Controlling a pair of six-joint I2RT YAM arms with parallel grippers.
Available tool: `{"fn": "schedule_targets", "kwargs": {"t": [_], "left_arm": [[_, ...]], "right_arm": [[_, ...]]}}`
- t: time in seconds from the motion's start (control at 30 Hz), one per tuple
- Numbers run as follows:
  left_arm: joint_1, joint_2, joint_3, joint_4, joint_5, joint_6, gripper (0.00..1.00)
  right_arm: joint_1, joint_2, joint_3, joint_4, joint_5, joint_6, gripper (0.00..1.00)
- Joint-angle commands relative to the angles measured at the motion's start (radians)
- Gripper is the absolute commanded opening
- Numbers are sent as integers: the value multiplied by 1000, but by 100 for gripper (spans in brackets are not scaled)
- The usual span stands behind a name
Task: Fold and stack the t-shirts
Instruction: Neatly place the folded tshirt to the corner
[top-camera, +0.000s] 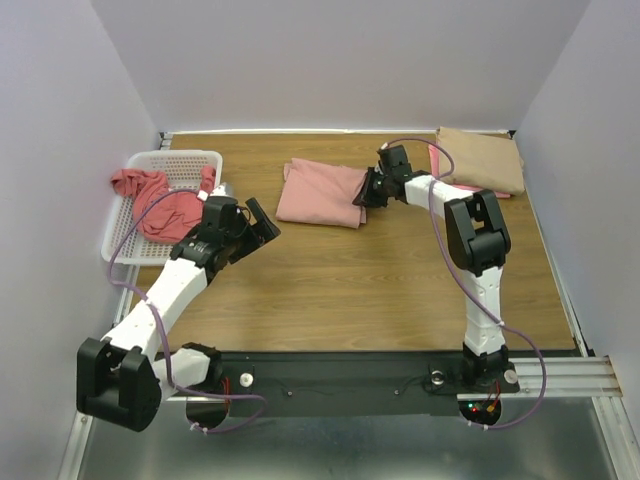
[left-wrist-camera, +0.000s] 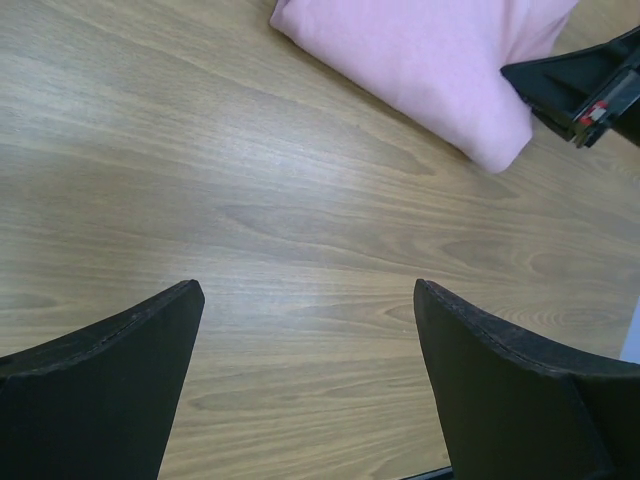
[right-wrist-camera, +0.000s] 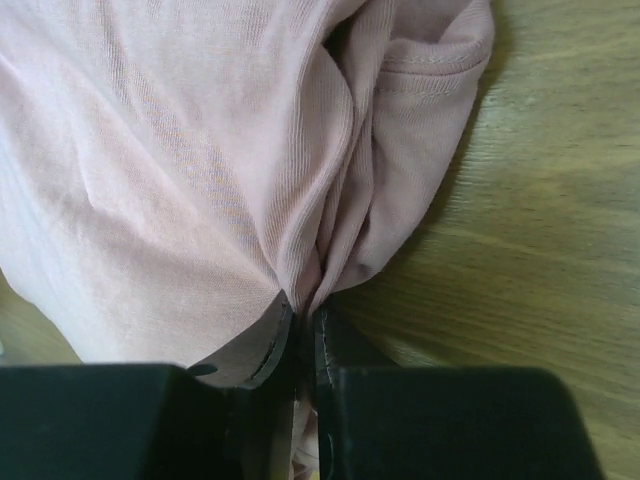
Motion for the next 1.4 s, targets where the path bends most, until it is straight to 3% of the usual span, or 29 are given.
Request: {"fn": "schedule_targets", "kwargs": {"t": [0.0,0.33,0.57,0.67,1.13,1.37], "left_arm": [[-1,-69,0,-54,-56,-12,99],[0,-145,11,-102,-117,31,98],[-1,-130,63,-149,-180,43,98],[0,-127,71,-158,-200,41,98],[0,-96,132,-192,-277,43,98],[0,-55,160,-203,-298,41,98]], "right_arm": [[11,18,56,-14,49,-59,0],[10,-175,105,-106,311,-426,0],[-3,-242,114,-134,731,-693,0],[-18,-252,140,-134,814,-767,0],[-171,-350,244,-136,723,-995,0],[-185,-331,310,-136,726,-1055,0]]}}
